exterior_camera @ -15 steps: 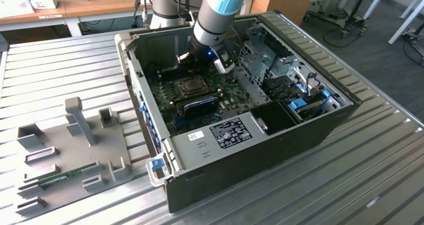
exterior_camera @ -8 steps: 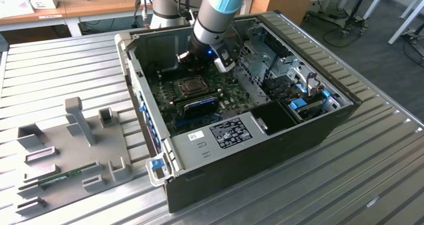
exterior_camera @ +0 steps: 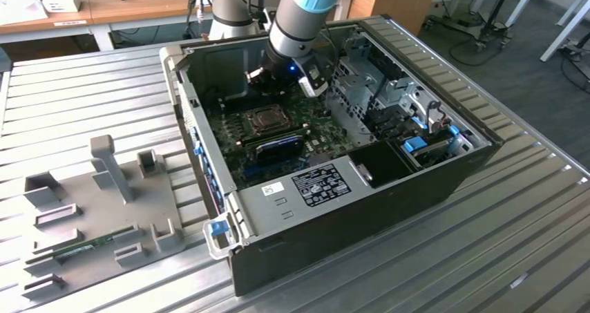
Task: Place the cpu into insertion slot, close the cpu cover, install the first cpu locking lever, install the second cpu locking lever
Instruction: 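Install the first cpu locking lever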
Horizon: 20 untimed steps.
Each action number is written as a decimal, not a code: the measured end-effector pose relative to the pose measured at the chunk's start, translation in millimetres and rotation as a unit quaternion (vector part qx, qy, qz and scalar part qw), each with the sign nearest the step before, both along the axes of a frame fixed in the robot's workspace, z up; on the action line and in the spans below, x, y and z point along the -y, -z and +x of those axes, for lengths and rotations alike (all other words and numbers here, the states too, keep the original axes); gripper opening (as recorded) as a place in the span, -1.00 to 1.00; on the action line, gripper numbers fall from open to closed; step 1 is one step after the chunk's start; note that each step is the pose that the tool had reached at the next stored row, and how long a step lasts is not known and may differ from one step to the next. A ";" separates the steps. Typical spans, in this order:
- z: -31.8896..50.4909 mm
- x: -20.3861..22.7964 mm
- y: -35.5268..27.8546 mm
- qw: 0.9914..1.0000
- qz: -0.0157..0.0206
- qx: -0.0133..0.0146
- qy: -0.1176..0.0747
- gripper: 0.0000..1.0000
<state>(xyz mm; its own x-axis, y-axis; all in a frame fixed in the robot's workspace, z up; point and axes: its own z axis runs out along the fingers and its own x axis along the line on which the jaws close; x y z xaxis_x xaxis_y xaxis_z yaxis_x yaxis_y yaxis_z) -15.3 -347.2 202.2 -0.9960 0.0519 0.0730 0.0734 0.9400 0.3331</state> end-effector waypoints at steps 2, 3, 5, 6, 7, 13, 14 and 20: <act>0.0 0.0 -3.3 1.000 0.000 0.000 0.000 -0.79; 0.0 0.0 -6.2 1.000 0.000 0.000 0.000 -0.79; 0.0 0.0 -6.3 1.000 0.000 0.000 0.000 -0.79; 0.0 0.0 -6.3 1.000 0.000 0.000 0.000 -0.79; 0.0 0.0 -6.3 1.000 0.000 0.000 0.000 -0.79; -0.1 0.1 -7.7 1.000 0.000 0.000 0.000 -0.79; 0.0 0.0 -8.5 1.000 0.000 0.000 0.000 -0.79; 0.1 -0.1 -14.2 1.000 -0.003 0.000 0.000 -0.79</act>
